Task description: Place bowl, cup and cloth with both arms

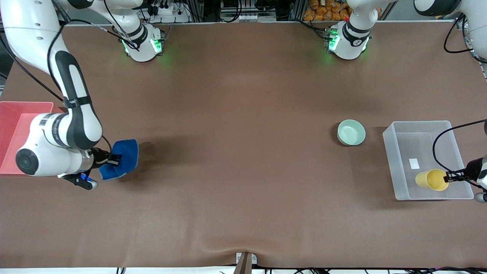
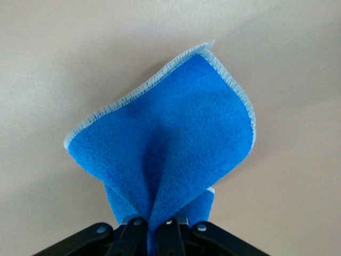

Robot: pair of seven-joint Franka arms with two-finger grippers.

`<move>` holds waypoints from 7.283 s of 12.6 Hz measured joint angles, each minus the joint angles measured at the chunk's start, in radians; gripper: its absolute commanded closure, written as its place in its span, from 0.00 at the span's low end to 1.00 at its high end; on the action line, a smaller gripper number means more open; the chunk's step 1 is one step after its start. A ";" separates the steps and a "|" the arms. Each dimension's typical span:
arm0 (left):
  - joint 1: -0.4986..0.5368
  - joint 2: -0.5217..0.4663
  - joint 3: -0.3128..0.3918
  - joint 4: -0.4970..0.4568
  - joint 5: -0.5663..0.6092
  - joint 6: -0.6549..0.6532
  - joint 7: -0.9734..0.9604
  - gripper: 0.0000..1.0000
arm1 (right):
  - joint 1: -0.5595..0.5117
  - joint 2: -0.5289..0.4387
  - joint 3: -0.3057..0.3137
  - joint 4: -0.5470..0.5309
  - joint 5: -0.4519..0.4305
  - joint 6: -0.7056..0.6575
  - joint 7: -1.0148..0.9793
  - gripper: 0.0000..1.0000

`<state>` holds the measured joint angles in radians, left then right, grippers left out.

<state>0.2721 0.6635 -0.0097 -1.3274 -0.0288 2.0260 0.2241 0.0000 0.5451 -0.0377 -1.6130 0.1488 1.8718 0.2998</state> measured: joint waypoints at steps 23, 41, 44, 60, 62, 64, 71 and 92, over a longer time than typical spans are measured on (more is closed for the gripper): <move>-0.001 0.054 -0.011 -0.129 -0.009 0.258 0.016 0.56 | -0.579 -0.056 -0.028 0.075 -0.369 0.078 -0.992 1.00; -0.114 -0.219 -0.043 -0.238 0.018 -0.075 -0.095 0.00 | -0.647 0.154 -0.021 0.076 -0.368 0.253 -1.023 0.00; -0.117 -0.325 -0.089 -0.497 0.018 0.129 -0.164 0.00 | -0.647 0.154 -0.016 0.077 -0.368 0.252 -1.023 0.00; -0.114 -0.431 -0.203 -0.984 0.095 0.501 -0.306 0.16 | -0.415 -0.098 0.007 0.110 -0.331 -0.101 -0.681 0.00; -0.110 -0.430 -0.200 -1.036 0.106 0.559 -0.308 0.26 | -0.332 -0.154 0.009 0.109 -0.322 -0.194 -0.557 0.00; -0.110 -0.425 -0.199 -1.060 0.115 0.575 -0.309 0.46 | -0.261 -0.211 0.010 0.107 -0.299 -0.277 -0.451 0.00; -0.087 -0.406 -0.198 -1.068 0.169 0.608 -0.355 1.00 | -0.195 -0.421 0.007 0.101 -0.101 -0.462 -0.331 0.00; 0.281 -0.277 -0.182 -0.479 0.168 0.072 -0.009 1.00 | -0.053 -0.553 0.004 0.097 -0.165 -0.416 -0.250 0.00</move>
<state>0.5535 0.3866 -0.1913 -1.8066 0.1392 2.0978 0.2155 -0.0528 -0.0080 -0.0337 -1.5163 -0.0167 1.4558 0.0495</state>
